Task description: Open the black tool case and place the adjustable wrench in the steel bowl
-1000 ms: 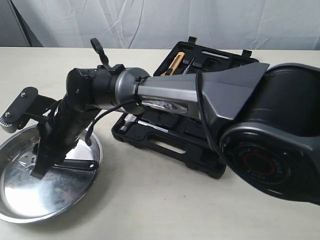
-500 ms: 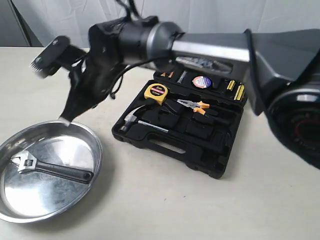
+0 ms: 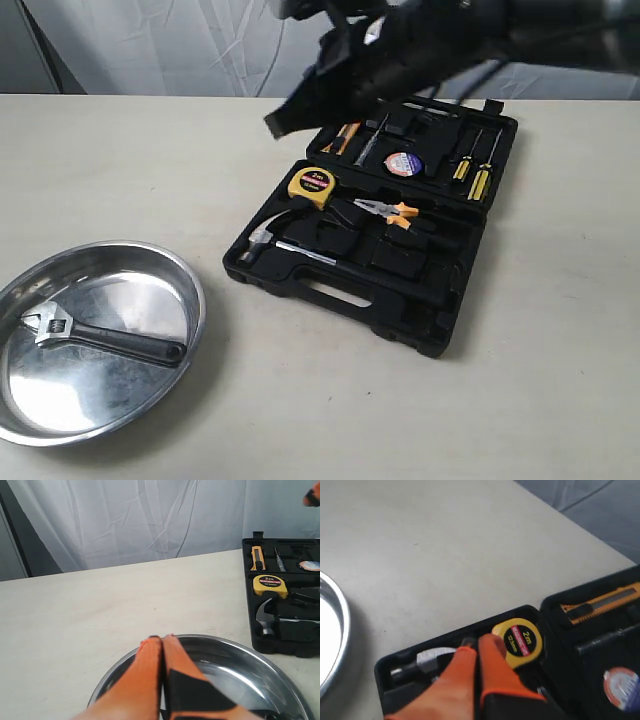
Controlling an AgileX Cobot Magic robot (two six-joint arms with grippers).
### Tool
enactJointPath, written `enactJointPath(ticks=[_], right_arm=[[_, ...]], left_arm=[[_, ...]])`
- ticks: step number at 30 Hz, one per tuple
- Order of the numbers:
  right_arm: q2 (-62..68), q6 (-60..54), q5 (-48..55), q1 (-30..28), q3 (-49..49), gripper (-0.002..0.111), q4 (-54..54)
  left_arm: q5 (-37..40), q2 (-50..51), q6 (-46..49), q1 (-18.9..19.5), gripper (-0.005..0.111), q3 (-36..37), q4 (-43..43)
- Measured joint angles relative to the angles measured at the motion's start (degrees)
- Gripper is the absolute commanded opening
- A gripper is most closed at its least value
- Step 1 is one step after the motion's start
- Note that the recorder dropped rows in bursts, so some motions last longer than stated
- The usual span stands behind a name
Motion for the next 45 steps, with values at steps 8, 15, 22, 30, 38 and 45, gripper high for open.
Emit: enactJointPath(ticks=[8, 15, 22, 30, 38, 45], right_arm=[[-27.69, 3.95, -13.19, -0.16, 38.15, -0.001, 2.88], [-30.63, 4.07, -11.38, -0.26, 41.43, -0.001, 2.83], [-43.08, 3.84, -11.38, -5.08, 41.43, -0.001, -3.41], [-65.28, 4.05, -11.16, -24.57, 47.46, -0.001, 0.53], [-76.01, 4.05, -13.68, -28.64, 64.87, -0.001, 1.21], [-92.16, 14.02, -18.87, -28.64, 75.2, -0.001, -7.51]], left_arm=[[0.0, 0.0, 0.0, 0.0, 0.0, 0.0, 0.0], [0.0, 0.0, 0.0, 0.0, 0.0, 0.0, 0.0], [0.0, -0.13, 0.0, 0.0, 0.0, 0.0, 0.0], [0.0, -0.13, 0.0, 0.0, 0.0, 0.0, 0.0], [0.0, -0.13, 0.0, 0.0, 0.0, 0.0, 0.0], [0.0, -0.13, 0.0, 0.0, 0.0, 0.0, 0.0]])
